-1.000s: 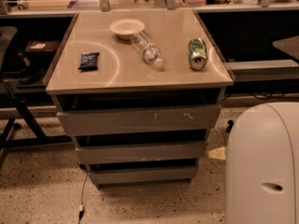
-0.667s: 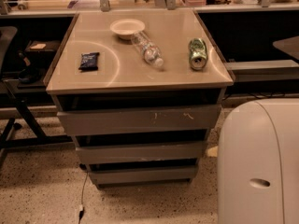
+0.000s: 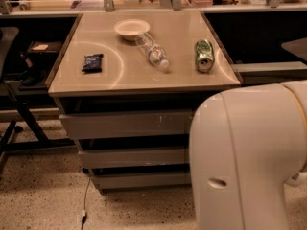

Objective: Close bottom drawer

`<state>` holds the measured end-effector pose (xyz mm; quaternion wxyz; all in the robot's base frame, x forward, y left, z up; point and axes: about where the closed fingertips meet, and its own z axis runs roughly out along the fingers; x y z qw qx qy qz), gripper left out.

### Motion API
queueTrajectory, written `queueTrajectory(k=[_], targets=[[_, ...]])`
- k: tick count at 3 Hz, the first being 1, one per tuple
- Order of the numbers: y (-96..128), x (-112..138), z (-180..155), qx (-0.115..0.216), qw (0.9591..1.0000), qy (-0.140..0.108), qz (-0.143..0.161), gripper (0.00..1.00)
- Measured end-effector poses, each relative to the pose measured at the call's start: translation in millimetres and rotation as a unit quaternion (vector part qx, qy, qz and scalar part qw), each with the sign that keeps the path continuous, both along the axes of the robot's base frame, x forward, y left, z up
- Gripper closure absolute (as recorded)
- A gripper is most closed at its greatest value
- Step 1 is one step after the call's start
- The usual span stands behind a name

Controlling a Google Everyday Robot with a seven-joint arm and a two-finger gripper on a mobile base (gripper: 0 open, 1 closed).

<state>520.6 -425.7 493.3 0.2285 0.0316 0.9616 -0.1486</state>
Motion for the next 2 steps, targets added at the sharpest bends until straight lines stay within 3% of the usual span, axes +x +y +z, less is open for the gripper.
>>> queueTrajectory(k=[1,2], targets=[[-50,-66,9,-0.038,0.9924,0.031,-0.113,0.0],[-90,-90,37,-0.069,0.9853,0.022,-0.155,0.0]])
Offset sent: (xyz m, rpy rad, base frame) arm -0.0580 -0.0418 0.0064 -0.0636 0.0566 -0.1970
